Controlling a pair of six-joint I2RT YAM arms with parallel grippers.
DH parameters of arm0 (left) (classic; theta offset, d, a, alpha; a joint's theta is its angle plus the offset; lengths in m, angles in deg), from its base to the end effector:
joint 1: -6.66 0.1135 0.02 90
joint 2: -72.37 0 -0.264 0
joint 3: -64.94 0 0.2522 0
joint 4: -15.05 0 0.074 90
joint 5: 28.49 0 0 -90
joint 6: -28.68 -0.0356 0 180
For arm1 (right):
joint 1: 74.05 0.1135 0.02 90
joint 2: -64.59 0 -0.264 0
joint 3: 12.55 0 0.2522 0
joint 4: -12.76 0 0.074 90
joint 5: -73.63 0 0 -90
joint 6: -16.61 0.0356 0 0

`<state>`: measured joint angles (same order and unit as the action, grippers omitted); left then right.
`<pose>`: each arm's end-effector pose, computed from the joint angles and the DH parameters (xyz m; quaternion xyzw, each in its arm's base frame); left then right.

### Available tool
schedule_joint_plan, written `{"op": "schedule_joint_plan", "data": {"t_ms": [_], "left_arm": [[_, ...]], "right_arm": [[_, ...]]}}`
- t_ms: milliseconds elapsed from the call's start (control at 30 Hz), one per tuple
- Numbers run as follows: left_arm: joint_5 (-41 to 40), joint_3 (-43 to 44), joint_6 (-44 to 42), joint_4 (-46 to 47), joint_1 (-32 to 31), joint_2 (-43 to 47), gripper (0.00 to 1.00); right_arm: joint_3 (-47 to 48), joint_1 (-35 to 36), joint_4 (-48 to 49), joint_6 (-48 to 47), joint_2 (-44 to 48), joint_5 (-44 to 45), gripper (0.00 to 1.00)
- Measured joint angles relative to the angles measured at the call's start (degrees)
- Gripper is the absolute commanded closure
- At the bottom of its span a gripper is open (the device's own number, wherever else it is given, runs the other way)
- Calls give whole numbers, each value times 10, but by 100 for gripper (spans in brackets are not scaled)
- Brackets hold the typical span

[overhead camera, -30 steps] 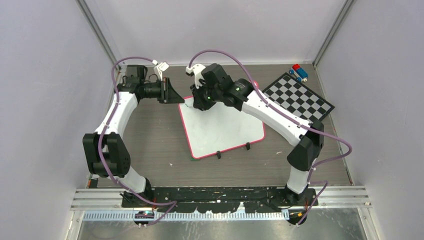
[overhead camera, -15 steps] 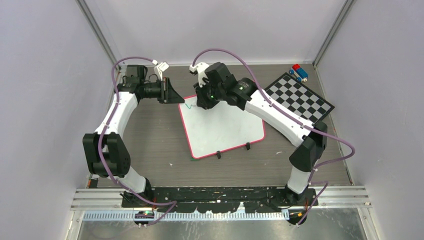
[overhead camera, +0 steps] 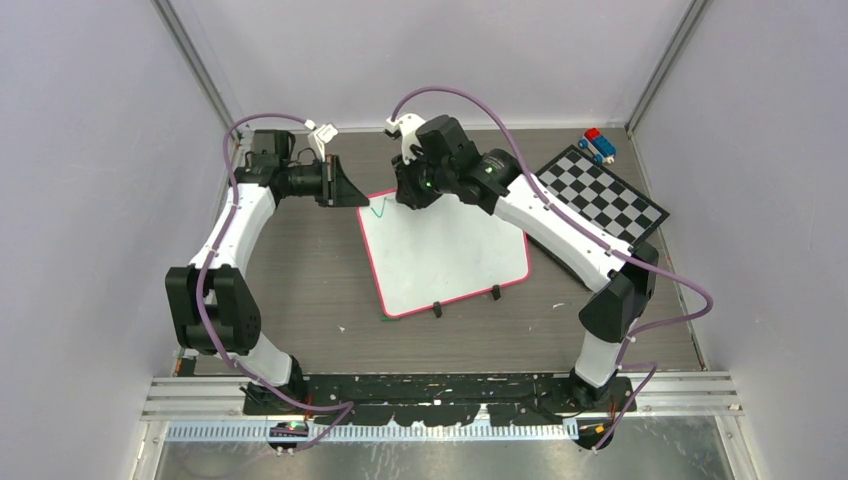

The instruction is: Write a sentence on the whiteboard

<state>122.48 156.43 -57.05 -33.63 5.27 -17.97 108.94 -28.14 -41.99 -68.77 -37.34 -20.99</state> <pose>0.3345 -0.0393 0.3152 0.1635 0.8076 -0.4877 0.2884 0.2774 0.2905 0.3931 -0.3301 0.8235 0.2286 0.4006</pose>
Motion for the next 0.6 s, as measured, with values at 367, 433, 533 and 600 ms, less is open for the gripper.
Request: {"op": "schedule_joint_plan", "data": {"t_ms": [367,433,533,600], "left_arm": [[-9,0,-2,0,0,0,100],[-8,0,-2,0,0,0,100],[-4,0,-2,0,0,0,100],[-3,0,-2,0,0,0,100]], "right_arm": [[-61,24,1,2,7,-16,100],[-72,34,1,2,8,-15,100],[-79,47,-4,2,7,-13,100],[-79,52,-7,1,7,-12,100]]}}
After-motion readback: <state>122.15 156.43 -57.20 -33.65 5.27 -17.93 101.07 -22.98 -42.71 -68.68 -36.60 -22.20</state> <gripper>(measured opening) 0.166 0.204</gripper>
